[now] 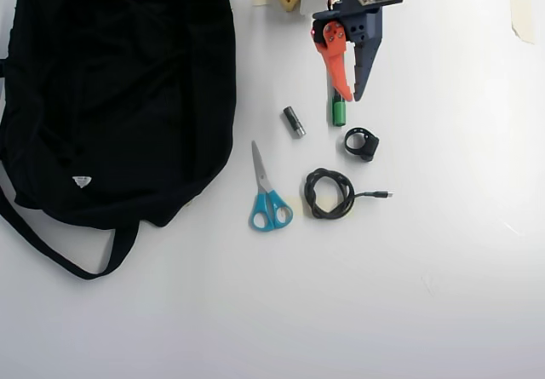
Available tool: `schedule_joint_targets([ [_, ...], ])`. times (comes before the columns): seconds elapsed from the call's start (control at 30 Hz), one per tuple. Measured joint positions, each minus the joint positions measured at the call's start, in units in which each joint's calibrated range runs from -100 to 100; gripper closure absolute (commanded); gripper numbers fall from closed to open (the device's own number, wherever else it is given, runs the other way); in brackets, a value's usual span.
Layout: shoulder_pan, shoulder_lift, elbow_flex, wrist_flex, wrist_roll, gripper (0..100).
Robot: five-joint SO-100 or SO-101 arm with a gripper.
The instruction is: Put the green marker into the black bag
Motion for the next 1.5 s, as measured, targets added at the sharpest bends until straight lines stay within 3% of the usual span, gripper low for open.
schedule_joint_targets([
  [0.5, 7.1, 39.0, -41.0, -17.7, 0.0, 98],
  [1.33, 7.4, 43.2, -44.7, -18.8, 0.1, 98],
  [1.5, 6.2, 43.2, -45.1, -13.7, 0.1, 98],
])
